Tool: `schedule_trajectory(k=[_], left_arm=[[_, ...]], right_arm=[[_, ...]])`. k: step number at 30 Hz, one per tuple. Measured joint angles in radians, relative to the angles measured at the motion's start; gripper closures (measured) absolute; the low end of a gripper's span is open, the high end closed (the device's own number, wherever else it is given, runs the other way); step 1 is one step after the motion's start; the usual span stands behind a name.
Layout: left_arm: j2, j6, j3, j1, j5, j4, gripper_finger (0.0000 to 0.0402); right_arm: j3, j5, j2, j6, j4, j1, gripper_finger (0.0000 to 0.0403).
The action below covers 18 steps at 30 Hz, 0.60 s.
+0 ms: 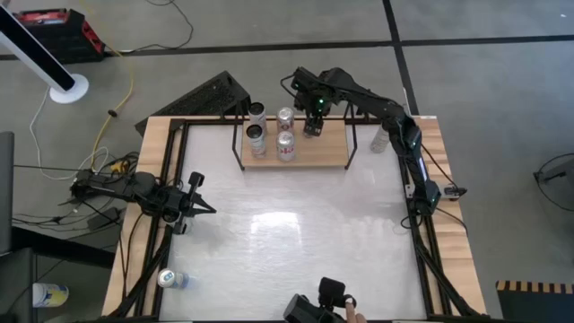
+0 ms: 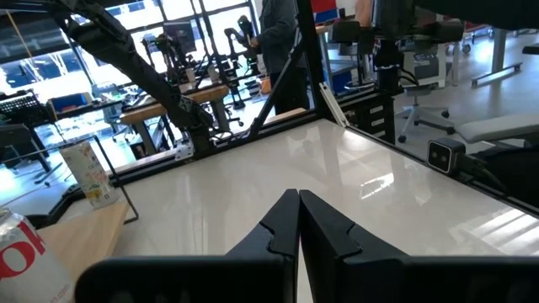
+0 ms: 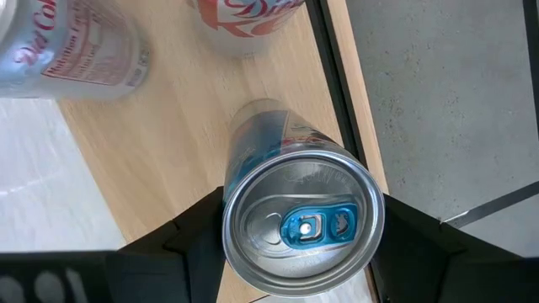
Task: Place canned beverage on shelf
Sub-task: Put the right blue soda can on the shelf
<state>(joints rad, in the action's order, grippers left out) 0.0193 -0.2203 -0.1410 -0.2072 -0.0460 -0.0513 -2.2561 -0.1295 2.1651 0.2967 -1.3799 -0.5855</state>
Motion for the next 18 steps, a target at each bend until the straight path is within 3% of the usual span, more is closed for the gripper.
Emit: schedule_trajectory(k=[18], left_arm=[[0.0, -0.003, 0.0, 0.0, 0.002, -0.003, 0.0402]], right_arm=[[0.004, -0.008, 0.032, 0.005, -0.026, 0.009, 0.0139]])
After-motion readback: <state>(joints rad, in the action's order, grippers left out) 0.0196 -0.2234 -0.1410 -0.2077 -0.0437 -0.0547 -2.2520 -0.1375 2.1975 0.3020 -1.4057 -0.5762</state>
